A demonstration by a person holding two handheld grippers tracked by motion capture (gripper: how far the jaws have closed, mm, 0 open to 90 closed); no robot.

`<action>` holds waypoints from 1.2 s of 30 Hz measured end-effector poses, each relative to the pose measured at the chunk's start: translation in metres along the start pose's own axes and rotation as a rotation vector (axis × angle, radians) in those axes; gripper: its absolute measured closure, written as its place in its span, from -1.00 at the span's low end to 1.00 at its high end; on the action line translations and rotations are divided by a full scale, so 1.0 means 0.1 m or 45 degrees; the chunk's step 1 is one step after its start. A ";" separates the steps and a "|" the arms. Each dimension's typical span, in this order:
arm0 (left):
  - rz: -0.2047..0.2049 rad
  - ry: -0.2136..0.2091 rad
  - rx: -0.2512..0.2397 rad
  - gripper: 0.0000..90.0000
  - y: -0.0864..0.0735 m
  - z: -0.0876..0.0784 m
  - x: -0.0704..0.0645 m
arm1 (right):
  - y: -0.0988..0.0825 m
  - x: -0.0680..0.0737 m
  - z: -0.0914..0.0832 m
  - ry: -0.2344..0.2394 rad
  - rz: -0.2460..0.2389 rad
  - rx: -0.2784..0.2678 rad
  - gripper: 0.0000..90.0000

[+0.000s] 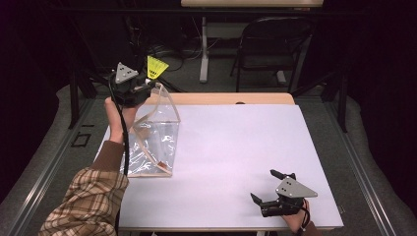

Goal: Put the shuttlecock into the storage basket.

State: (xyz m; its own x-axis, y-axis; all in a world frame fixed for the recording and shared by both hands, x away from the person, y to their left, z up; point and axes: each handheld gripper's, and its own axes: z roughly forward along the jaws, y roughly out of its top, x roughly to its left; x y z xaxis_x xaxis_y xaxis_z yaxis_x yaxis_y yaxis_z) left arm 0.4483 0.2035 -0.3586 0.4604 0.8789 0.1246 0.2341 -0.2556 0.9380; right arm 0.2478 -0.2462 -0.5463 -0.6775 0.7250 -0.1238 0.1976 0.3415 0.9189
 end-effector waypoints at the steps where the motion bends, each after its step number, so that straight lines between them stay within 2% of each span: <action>1: -0.003 0.005 0.002 0.44 -0.01 0.00 0.01 | 0.00 0.00 0.00 0.000 0.000 0.000 -1.00; 24: -0.047 0.044 0.023 0.44 -0.10 -0.05 0.20 | 0.00 0.00 0.01 0.005 0.000 0.012 -1.00; 36: -0.077 0.042 0.068 0.44 -0.26 -0.01 0.29 | 0.00 0.00 0.02 0.003 0.000 0.021 -1.00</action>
State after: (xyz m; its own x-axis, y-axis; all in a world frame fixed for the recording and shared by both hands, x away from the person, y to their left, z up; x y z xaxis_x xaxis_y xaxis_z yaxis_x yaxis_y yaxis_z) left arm 0.4549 0.2364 -0.3788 0.4154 0.9062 0.0795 0.3064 -0.2217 0.9257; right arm 0.2486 -0.2450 -0.5475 -0.6795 0.7233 -0.1231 0.2087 0.3514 0.9127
